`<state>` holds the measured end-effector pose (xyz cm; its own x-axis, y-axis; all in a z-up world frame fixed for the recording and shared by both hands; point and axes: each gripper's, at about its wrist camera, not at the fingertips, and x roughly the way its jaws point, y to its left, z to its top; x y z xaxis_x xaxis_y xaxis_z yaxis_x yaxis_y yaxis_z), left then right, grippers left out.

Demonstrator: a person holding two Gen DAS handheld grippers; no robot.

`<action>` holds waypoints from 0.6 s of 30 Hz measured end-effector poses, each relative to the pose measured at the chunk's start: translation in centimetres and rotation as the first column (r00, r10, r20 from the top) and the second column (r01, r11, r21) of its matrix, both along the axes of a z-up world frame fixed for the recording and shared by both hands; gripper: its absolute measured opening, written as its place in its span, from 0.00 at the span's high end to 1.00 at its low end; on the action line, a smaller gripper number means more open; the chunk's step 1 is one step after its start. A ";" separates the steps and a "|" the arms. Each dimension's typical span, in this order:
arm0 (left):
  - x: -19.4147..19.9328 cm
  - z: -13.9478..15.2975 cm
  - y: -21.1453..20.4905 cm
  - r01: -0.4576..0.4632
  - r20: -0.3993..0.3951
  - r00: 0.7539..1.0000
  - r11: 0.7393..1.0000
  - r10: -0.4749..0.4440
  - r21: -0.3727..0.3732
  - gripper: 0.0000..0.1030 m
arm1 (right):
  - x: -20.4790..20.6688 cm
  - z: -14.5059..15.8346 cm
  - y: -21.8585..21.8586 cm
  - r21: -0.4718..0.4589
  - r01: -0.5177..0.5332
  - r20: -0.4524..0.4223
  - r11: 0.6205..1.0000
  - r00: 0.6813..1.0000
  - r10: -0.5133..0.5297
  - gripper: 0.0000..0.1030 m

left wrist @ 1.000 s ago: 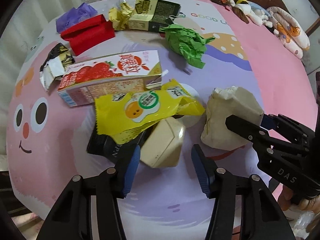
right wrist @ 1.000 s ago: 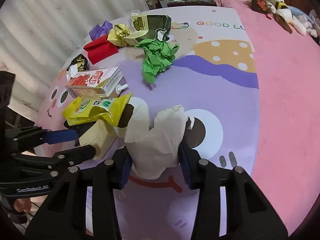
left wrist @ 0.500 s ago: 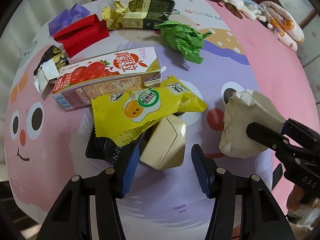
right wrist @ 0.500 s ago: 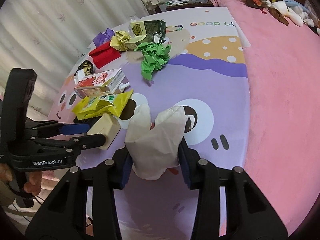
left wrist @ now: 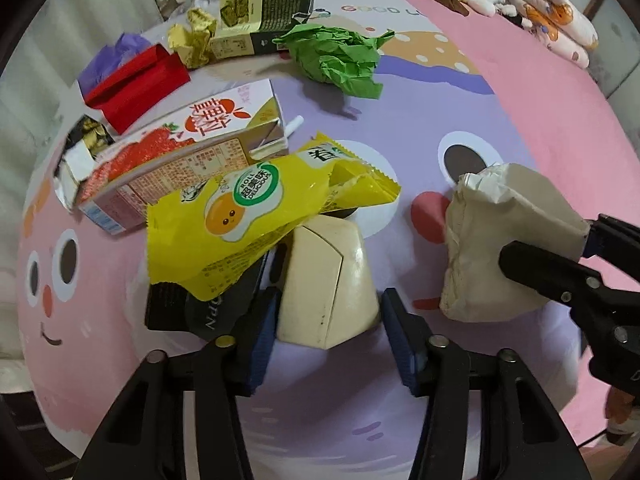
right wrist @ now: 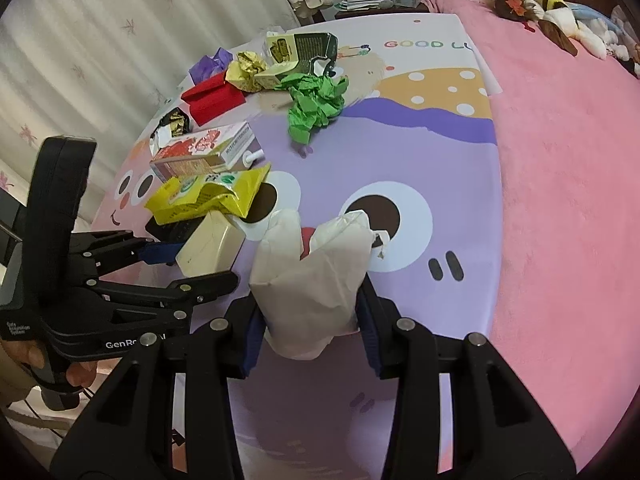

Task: Collect trash
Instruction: 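Grasp the cream box with left tool while right tool grasps beige tissue, then carry both items over the bin and open both tools to drop them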

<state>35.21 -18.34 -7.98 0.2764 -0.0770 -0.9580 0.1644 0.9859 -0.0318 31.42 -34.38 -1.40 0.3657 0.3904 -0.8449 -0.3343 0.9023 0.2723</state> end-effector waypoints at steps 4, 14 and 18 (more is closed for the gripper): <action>-0.4 0.0 0.0 0.005 0.025 1.000 1.000 -0.005 0.007 0.53 | -0.4 -0.2 0.1 -0.006 0.010 -0.002 1.000 1.000 -0.010 0.64; -3.8 1.6 0.7 0.056 0.085 0.995 0.998 -0.055 -0.015 0.54 | -3.2 0.6 1.2 0.009 0.051 0.014 0.999 0.999 -0.051 0.65; -5.8 2.4 1.8 0.076 0.105 0.992 0.996 -0.072 -0.038 0.55 | -5.2 1.0 2.1 0.010 0.070 0.020 0.998 0.997 -0.070 0.66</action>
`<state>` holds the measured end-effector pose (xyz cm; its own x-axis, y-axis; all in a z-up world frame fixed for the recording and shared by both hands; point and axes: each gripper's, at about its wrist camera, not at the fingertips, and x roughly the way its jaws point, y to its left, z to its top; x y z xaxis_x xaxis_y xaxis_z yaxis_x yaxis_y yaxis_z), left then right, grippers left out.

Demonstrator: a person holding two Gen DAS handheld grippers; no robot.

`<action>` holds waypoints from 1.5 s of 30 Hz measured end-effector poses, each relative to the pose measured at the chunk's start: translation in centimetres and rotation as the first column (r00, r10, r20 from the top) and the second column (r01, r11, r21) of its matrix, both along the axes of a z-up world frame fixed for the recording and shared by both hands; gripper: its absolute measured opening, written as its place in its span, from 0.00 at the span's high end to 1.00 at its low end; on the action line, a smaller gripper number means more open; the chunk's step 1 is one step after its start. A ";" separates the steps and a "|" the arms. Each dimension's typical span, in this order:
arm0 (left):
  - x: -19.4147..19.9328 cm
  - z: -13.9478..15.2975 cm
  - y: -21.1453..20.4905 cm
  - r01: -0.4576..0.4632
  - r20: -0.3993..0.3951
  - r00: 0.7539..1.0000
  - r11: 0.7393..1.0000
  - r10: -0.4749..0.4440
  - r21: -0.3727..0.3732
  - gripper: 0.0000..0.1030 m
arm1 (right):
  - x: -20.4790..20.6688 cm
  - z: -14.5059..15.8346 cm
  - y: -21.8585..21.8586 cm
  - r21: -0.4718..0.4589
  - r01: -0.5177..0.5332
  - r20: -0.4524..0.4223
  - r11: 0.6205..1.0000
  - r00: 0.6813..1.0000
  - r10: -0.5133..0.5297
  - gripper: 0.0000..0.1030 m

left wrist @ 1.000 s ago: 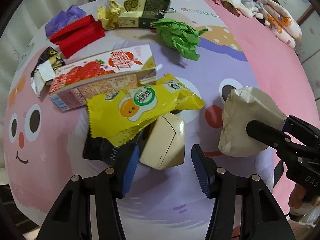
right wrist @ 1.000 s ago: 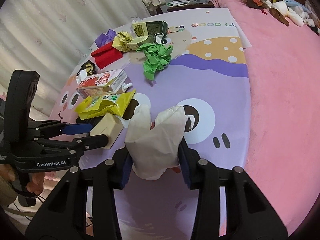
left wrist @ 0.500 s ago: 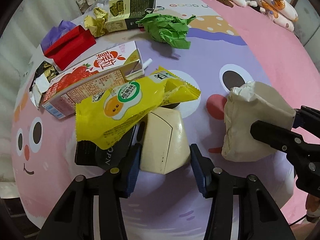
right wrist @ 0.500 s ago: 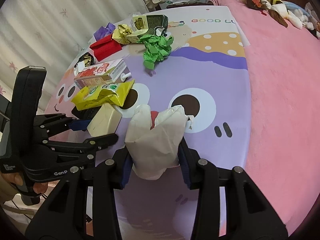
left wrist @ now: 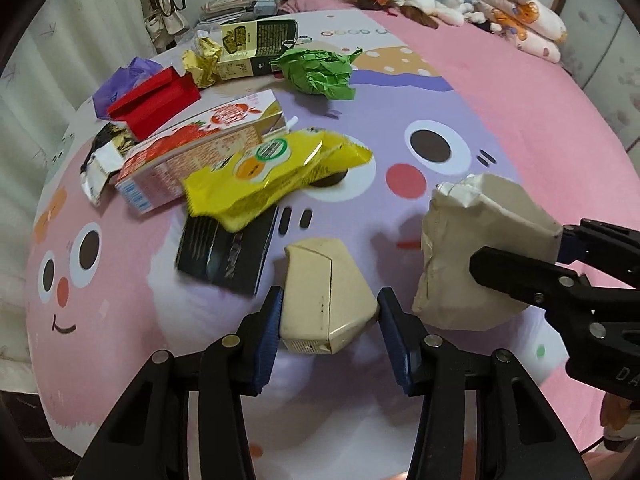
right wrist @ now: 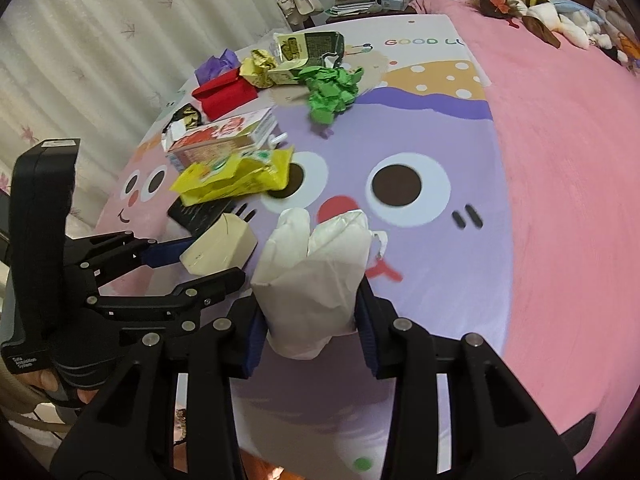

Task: Collect trash
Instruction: 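Carry both items over the bin and open both tools to drop them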

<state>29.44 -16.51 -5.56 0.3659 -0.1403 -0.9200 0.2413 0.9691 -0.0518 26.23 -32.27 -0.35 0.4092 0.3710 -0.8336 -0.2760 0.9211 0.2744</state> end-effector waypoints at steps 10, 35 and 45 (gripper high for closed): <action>-7.8 1.3 4.7 0.041 0.055 0.998 0.999 -0.039 -0.033 0.55 | -6.9 0.4 3.9 0.010 0.094 0.018 0.996 0.995 -0.094 0.66; -27.3 -2.8 14.5 0.183 -0.062 0.979 0.973 -0.194 -0.140 0.55 | -26.3 -5.8 15.8 -0.028 0.212 -0.108 0.977 0.971 -0.214 0.67; -27.9 -20.4 12.7 0.124 -0.257 0.956 0.989 -0.140 -0.079 0.55 | -27.6 -20.8 14.6 -0.143 0.202 -0.249 0.969 0.940 -0.233 0.67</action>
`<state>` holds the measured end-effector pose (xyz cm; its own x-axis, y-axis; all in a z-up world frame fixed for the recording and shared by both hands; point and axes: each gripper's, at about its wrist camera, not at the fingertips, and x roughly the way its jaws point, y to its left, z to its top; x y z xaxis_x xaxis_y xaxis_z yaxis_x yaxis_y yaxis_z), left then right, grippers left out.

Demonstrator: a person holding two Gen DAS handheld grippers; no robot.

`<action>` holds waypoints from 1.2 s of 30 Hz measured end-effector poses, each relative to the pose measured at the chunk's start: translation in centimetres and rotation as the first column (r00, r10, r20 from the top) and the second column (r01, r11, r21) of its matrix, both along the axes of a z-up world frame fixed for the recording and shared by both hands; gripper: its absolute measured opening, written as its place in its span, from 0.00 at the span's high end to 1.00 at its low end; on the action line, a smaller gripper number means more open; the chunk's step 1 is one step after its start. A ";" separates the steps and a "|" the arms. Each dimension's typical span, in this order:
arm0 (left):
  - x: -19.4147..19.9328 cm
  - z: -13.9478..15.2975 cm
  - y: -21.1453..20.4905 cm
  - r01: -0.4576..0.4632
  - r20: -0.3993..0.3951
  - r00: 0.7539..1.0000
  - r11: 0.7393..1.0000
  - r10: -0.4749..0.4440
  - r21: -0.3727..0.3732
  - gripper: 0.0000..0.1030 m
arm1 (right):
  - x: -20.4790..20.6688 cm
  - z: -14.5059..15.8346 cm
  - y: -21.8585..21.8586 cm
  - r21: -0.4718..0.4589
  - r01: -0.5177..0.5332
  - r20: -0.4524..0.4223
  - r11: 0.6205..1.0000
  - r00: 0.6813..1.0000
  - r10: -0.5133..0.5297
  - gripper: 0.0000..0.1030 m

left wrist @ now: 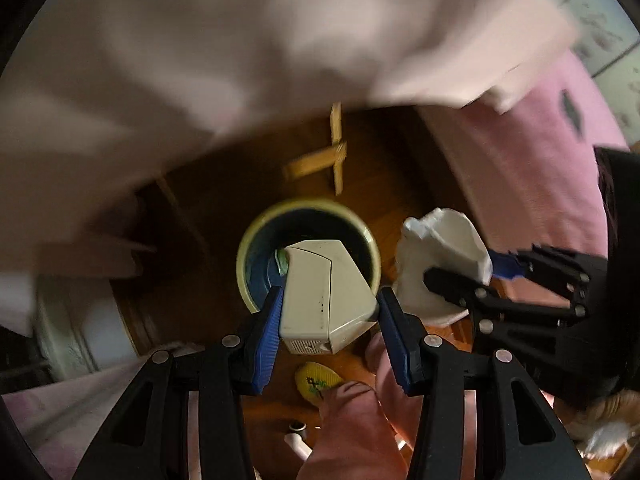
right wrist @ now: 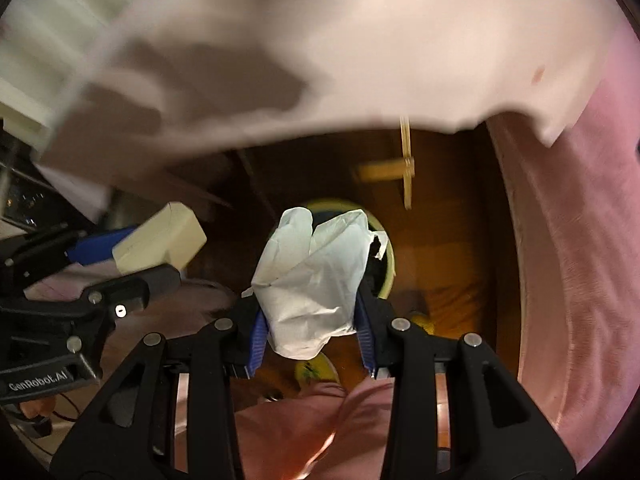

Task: Collect trash
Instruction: 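Carry both items over the bin and open both tools to drop them, then move both tools back toward the table of trash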

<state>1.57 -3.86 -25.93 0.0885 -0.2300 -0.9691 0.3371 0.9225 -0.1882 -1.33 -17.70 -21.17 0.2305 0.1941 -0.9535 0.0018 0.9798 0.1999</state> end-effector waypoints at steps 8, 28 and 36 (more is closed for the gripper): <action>1.3 -11.6 0.0 -0.048 -0.065 0.997 0.997 0.052 0.055 0.54 | 0.6 -14.9 -0.2 -0.025 -0.078 -0.139 0.997 0.988 0.074 0.66; 4.0 -9.8 3.1 -0.203 0.046 0.979 0.972 0.199 0.115 0.20 | 5.4 -17.5 0.2 0.019 -0.043 -0.101 0.999 0.994 0.045 0.47; 3.4 0.8 4.4 -0.250 0.127 0.963 0.964 0.239 0.084 0.20 | 4.2 -8.6 -0.3 0.033 0.013 -0.062 0.999 0.998 -0.010 0.47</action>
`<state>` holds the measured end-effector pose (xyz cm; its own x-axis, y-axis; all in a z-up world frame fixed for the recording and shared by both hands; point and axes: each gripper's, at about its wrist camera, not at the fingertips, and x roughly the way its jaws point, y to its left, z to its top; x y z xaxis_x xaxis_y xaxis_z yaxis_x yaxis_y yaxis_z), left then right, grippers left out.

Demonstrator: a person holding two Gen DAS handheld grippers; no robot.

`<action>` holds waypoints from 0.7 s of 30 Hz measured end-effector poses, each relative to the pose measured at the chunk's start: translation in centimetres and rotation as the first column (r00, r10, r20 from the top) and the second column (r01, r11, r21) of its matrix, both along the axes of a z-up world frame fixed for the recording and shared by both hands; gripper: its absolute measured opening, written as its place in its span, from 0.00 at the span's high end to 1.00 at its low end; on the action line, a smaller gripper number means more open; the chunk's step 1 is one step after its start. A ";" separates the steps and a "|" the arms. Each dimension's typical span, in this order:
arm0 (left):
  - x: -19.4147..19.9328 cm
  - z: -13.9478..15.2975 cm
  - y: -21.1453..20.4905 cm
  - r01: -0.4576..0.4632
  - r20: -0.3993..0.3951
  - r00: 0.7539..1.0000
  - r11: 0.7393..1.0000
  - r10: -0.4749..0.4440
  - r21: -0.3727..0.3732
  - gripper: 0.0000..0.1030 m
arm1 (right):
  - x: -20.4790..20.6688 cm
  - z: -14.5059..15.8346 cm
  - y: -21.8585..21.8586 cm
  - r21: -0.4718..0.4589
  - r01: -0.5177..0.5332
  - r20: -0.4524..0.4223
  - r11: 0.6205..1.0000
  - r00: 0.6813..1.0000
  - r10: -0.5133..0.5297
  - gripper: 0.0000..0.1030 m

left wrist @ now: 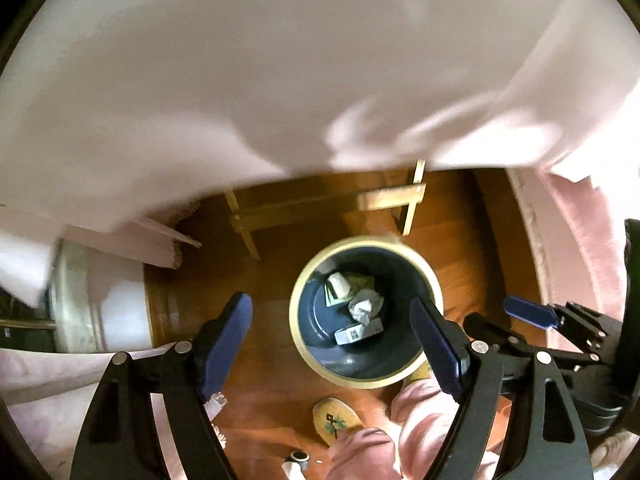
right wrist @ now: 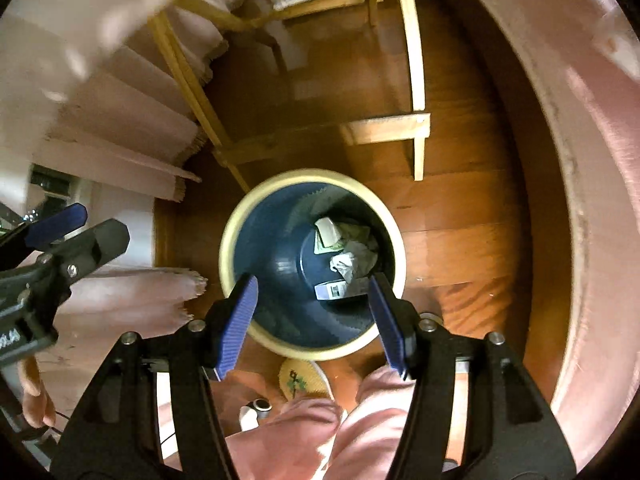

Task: Collect trash
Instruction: 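Move both tools back toward the table of trash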

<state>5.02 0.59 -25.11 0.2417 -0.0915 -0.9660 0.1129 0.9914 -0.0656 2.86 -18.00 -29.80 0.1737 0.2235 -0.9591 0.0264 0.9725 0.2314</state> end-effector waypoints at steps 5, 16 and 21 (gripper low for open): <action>-0.8 9.0 1.0 0.001 0.084 0.996 1.000 0.000 -0.016 0.20 | -1.1 8.4 0.5 0.015 0.007 0.063 1.000 0.998 -0.008 0.47; -2.3 26.3 1.5 0.081 0.275 0.960 0.994 -0.059 -0.068 0.20 | -3.1 25.6 2.0 0.024 0.040 0.249 0.999 0.968 -0.044 0.47; -2.1 31.4 1.2 0.103 0.342 0.937 0.992 -0.070 -0.079 0.20 | -2.9 31.5 2.0 0.014 0.048 0.325 0.999 0.944 -0.050 0.47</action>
<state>2.88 1.79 6.33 0.5395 -0.2133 -0.8145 0.2298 0.9679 -0.1013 -0.04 -15.96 1.74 0.4865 0.2124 -0.8474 -0.0036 0.9705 0.2412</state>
